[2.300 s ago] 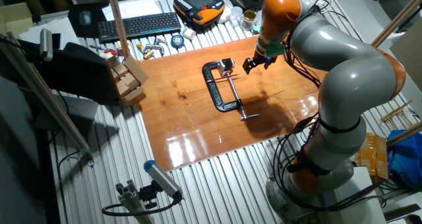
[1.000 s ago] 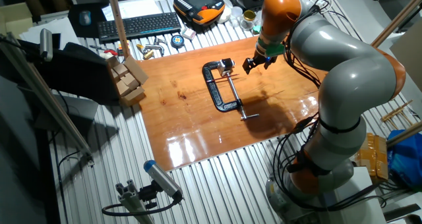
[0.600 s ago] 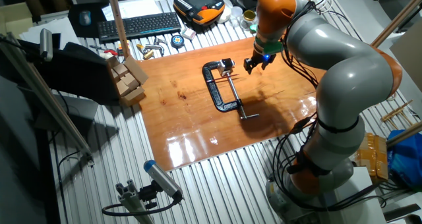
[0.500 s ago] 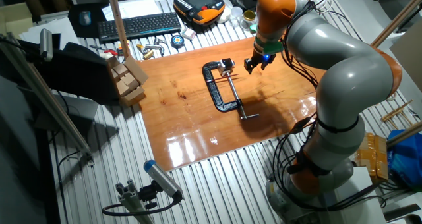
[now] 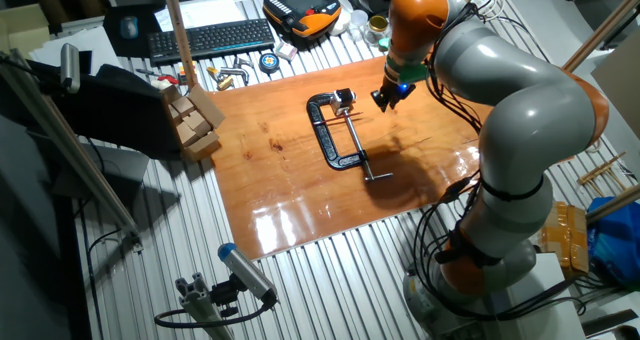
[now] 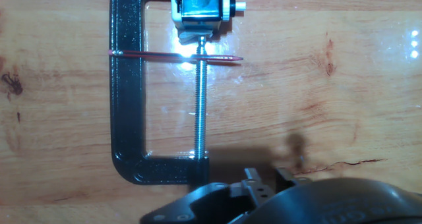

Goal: Insert the pencil into the pencil sharpener

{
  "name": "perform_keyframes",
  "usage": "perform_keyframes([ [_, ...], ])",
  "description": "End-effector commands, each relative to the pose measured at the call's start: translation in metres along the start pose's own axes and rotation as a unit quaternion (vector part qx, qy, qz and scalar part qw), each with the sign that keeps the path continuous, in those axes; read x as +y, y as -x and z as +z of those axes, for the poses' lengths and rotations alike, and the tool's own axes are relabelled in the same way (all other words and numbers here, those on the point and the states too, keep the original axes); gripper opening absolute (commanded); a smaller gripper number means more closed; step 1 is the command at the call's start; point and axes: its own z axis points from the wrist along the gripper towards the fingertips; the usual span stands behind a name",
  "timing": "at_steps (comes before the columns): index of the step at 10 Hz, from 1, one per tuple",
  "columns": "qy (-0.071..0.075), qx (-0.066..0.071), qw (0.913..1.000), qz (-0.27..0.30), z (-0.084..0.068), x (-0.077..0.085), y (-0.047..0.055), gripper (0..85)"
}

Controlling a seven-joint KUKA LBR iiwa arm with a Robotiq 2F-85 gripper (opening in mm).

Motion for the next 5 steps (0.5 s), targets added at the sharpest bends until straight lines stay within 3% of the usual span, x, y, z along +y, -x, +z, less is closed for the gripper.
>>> perform_keyframes([
  [1,0.0,0.0,1.0,0.0,0.0006,0.0001,0.0004,0.0],
  [5,0.005,-0.002,1.0,0.004,0.0077,0.0023,0.0042,0.0],
])
